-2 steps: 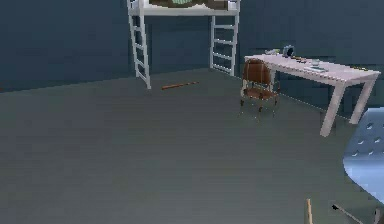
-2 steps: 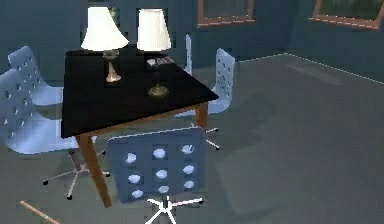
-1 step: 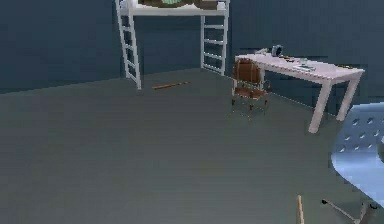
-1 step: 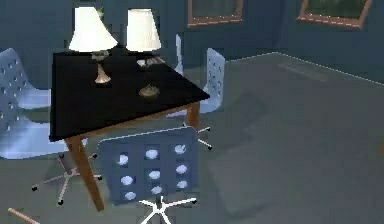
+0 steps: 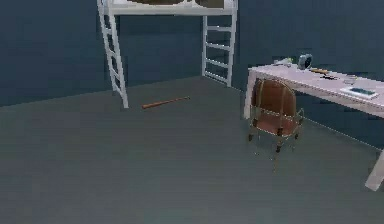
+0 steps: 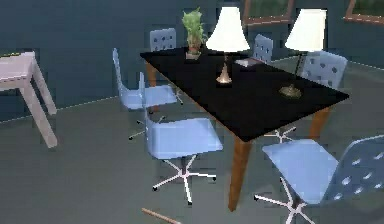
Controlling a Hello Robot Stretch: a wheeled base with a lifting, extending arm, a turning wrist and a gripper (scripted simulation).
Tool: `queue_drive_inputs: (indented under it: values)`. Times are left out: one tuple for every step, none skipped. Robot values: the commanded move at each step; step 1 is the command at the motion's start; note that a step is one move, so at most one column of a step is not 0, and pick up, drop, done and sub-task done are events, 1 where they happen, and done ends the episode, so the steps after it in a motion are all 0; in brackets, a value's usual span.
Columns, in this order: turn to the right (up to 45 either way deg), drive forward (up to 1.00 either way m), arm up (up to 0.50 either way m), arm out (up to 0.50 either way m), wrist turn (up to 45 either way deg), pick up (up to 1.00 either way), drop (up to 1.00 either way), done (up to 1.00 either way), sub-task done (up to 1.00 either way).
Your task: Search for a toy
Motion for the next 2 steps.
queue_drive_inputs:
  values:
    - [0.0, 1.0, 0.0, 0.0, 0.0, 0.0, 0.0, 0.0, 0.0]
    - [-3.0, 0.0, 0.0, 0.0, 0.0, 0.0, 0.0, 0.0, 0.0]
